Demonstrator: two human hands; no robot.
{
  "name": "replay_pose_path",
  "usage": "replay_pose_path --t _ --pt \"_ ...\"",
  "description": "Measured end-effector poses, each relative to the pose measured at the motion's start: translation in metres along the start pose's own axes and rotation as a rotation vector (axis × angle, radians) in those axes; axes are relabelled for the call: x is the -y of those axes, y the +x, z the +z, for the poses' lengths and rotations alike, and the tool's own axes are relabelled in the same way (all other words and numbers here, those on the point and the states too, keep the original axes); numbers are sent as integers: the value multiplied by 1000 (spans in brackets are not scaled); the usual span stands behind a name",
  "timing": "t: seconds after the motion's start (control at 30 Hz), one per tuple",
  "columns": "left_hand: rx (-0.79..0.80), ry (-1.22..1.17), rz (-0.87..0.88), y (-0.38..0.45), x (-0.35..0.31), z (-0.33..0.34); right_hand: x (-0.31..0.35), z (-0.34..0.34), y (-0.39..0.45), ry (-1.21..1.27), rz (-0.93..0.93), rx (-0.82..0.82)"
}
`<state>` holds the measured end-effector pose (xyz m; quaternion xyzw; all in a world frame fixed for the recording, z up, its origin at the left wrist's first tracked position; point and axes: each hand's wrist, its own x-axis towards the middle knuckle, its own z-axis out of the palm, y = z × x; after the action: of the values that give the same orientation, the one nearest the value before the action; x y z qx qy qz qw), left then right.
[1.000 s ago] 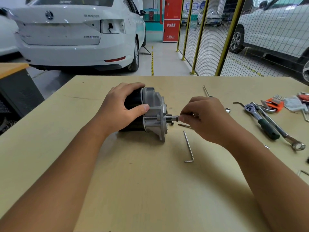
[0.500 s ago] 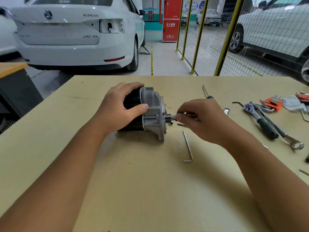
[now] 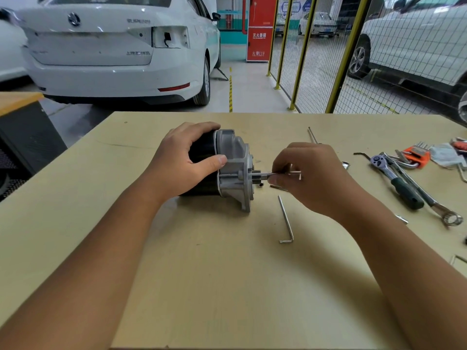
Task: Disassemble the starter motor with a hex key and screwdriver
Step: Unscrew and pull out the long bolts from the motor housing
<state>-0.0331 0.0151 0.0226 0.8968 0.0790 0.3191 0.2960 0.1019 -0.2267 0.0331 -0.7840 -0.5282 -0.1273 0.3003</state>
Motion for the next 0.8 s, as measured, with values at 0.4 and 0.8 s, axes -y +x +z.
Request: replay_pose_path --t 0.4,0.8 --pt "5 2 -4 -1 -2 0 -1 1 0 -4 -12 43" --pt "1 -5 -3 -1 -3 0 3 1 -1 11 -11 -13"
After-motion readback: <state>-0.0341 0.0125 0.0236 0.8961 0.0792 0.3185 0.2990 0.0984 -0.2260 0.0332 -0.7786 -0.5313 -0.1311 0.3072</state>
